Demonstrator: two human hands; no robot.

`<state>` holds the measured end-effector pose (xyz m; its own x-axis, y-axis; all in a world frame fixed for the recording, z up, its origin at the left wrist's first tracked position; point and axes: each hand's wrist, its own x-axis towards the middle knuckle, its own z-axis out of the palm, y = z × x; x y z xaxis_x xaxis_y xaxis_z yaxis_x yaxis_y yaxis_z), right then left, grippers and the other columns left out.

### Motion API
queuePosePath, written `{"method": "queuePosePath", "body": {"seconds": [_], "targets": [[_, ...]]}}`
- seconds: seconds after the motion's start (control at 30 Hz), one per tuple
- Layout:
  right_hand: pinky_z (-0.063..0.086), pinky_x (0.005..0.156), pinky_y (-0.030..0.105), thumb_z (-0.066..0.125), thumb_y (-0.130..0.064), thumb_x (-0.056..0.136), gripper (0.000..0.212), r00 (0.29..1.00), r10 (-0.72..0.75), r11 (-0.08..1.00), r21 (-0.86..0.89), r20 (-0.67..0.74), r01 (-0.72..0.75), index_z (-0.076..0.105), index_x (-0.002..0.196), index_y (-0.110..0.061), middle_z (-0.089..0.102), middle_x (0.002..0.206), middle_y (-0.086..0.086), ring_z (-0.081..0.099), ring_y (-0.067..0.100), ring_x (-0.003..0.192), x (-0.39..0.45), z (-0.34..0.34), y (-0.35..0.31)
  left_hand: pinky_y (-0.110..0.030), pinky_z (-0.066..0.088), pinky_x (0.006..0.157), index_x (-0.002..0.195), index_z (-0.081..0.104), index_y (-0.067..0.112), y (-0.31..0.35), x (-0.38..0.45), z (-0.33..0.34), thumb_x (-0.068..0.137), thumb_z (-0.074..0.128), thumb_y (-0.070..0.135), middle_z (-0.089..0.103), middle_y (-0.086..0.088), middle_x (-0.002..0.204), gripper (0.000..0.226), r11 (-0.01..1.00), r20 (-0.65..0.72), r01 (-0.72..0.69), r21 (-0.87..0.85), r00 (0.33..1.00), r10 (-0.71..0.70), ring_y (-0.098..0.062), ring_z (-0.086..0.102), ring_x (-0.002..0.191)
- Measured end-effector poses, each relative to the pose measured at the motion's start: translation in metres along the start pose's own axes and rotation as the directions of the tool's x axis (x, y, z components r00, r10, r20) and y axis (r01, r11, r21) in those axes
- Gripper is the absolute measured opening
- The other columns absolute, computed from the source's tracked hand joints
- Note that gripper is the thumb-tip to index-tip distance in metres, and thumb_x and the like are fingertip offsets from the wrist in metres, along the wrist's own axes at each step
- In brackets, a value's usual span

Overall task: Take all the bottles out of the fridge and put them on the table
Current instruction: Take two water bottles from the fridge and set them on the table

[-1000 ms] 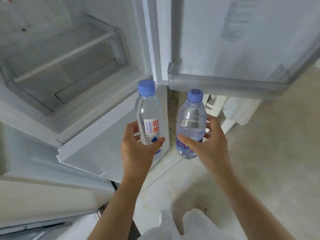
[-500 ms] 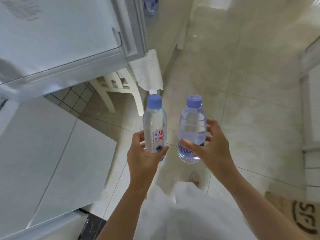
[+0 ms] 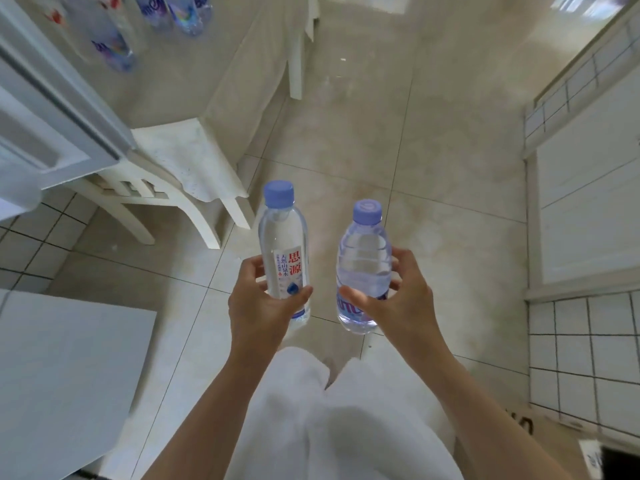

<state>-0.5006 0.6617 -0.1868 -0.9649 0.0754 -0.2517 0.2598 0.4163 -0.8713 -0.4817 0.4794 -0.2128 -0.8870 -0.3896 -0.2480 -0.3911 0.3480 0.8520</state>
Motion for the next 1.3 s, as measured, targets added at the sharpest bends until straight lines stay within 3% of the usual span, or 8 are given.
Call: {"method": "queuePosePath", "body": {"seconds": [0.1,0.33,0.43,0.53,0.77,1.13,1.3], "targets": [[0.058,0.081,0.030,0.089,-0.035,0.058,0.076,1.000,0.008,1.000,0.007,0.006,-0.008,0.049,0.122,-0.024,0.064,0.110,-0.010,0.066,0.014,0.098,0.036,-0.006,-0.003,-0.020,0.050,0.076,0.119,0.051,0.014,0.010,0.027,0.014,0.066,0.085,0.026,0.061,0.006,0.110,0.065,1.000,-0.010,0.002,0.009,1.000,-0.002,-0.013,0.061,0.091],[0.057,0.077,0.024,0.089,-0.031,0.058,0.076,1.000,-0.012,1.000,0.027,0.002,0.012,0.050,0.122,-0.023,0.064,0.109,-0.011,0.067,0.006,0.090,0.152,-0.007,-0.033,-0.013,0.051,0.070,0.116,0.051,0.014,0.047,0.137,0.031,0.064,0.088,0.025,0.063,0.005,0.107,0.064,0.999,-0.024,-0.028,0.016,0.999,0.028,-0.007,0.063,0.087],[0.058,0.079,0.029,0.089,-0.031,0.058,0.076,1.000,-0.026,0.999,0.031,0.015,0.026,0.050,0.122,-0.023,0.064,0.103,-0.017,0.067,0.005,0.090,0.207,-0.003,-0.053,-0.006,0.049,0.065,0.115,0.050,0.012,0.070,0.188,0.034,0.063,0.088,0.021,0.063,0.004,0.105,0.064,0.999,-0.041,-0.032,0.000,0.999,0.032,0.000,0.061,0.082],[0.058,0.079,0.030,0.090,-0.028,0.058,0.074,0.999,-0.039,0.999,0.026,0.032,0.038,0.051,0.121,-0.023,0.066,0.099,-0.018,0.068,0.003,0.088,0.260,0.003,-0.075,-0.011,0.049,0.069,0.117,0.049,0.012,0.088,0.236,0.038,0.064,0.087,0.022,0.062,0.005,0.106,0.066,1.000,-0.054,0.001,-0.004,0.999,-0.002,-0.004,0.062,0.084],[0.058,0.079,0.032,0.089,-0.032,0.057,0.076,0.994,-0.096,0.995,0.021,0.054,0.095,0.050,0.121,-0.026,0.066,0.104,-0.015,0.067,0.006,0.090,0.375,0.017,-0.124,-0.013,0.046,0.066,0.109,0.048,0.018,0.126,0.337,0.051,0.062,0.089,0.018,0.059,0.022,0.089,0.063,0.996,-0.106,0.070,-0.058,0.992,-0.076,0.019,0.058,0.076],[0.058,0.081,0.039,0.090,-0.038,0.054,0.080,0.947,-0.167,0.983,-0.035,0.275,0.183,0.049,0.122,-0.029,0.064,0.104,-0.017,0.067,0.008,0.091,0.540,0.050,-0.177,-0.021,0.049,0.071,0.109,0.048,0.018,0.165,0.460,0.070,0.059,0.090,0.021,0.060,0.013,0.094,0.065,0.979,-0.324,0.168,-0.112,0.926,-0.196,-0.006,0.062,0.086],[0.057,0.077,0.036,0.090,-0.035,0.054,0.072,0.855,-0.194,0.964,-0.070,0.480,0.258,0.049,0.114,-0.034,0.067,0.097,-0.016,0.066,0.005,0.087,0.614,0.069,-0.212,-0.031,0.054,0.073,0.108,0.052,0.015,0.186,0.508,0.077,0.058,0.091,0.024,0.066,0.005,0.094,0.064,0.959,-0.484,0.238,-0.154,0.828,-0.284,-0.017,0.065,0.085]]}}
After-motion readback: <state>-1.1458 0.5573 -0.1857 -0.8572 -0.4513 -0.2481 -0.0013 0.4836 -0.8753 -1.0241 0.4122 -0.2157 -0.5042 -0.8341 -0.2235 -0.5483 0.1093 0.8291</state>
